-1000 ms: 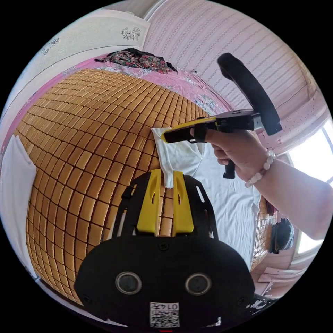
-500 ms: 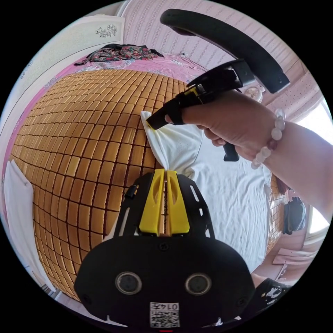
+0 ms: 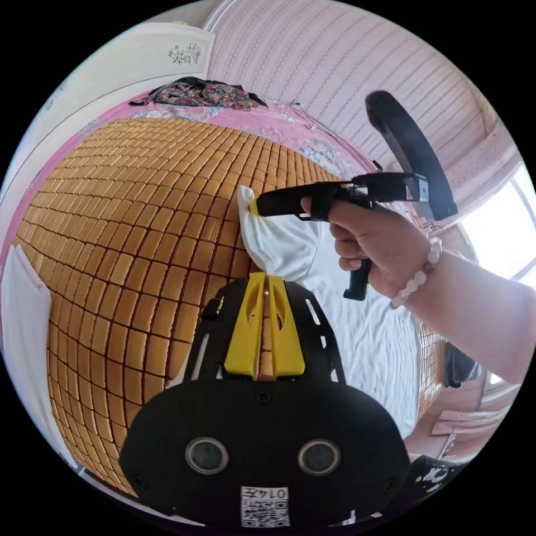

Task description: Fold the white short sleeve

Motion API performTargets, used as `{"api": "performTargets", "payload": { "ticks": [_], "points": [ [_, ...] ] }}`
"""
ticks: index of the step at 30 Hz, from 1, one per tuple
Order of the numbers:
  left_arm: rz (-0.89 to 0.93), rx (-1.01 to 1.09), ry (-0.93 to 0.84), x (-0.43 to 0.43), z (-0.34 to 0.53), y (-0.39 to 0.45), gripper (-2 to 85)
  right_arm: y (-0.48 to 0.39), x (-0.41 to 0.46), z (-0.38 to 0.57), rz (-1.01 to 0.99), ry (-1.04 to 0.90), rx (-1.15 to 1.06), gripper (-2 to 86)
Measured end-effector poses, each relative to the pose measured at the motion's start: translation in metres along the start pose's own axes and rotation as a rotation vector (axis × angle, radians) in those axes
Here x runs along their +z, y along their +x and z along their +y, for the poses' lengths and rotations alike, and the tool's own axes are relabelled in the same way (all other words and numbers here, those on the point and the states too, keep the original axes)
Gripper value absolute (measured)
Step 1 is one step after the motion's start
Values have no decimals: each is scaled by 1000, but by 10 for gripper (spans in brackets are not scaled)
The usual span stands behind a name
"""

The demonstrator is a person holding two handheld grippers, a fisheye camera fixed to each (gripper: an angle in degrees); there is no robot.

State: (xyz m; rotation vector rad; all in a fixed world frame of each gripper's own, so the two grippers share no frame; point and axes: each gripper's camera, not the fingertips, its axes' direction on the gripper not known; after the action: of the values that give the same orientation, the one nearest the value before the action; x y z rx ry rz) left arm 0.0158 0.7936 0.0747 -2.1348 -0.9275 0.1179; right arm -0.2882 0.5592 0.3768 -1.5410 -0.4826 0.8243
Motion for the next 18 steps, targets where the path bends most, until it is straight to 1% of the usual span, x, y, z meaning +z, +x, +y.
{"api": "performTargets", "payload": {
  "ticks": [1, 2, 3, 4, 5, 6, 7, 9, 11, 14, 18],
  "points": [
    [2, 19, 31, -5, -2, 6, -7, 7, -12, 9, -26, 46, 21, 0],
    [25, 64, 92, -18, -6, 21, -6, 19, -40, 31, -52, 133, 53, 3],
    [85, 125, 151, -29, -9, 36, -1, 29, -69, 58, -48, 206, 72, 8],
    [123, 158, 173, -33, -10, 44, 1, 35, -82, 73, -33, 234, 84, 12],
    [199, 211, 178, -37, -11, 60, 17, 46, -103, 104, 17, 266, 116, 20],
    [260, 234, 146, -35, -12, 74, 29, 60, -116, 135, 66, 261, 164, 50],
    [282, 237, 126, -33, -12, 80, 33, 67, -119, 150, 84, 249, 189, 65],
    [299, 247, 43, -20, -9, 100, 42, 93, -117, 201, 111, 162, 279, 97],
    [285, 237, -24, -10, -9, 113, 43, 106, -114, 232, 80, 107, 323, 101],
    [277, 245, -74, -3, -17, 134, 37, 116, -118, 278, 92, 110, 382, 98],
    [264, 327, -116, 6, -40, 181, 36, 128, -129, 351, 202, 115, 512, 94]
  ]
}}
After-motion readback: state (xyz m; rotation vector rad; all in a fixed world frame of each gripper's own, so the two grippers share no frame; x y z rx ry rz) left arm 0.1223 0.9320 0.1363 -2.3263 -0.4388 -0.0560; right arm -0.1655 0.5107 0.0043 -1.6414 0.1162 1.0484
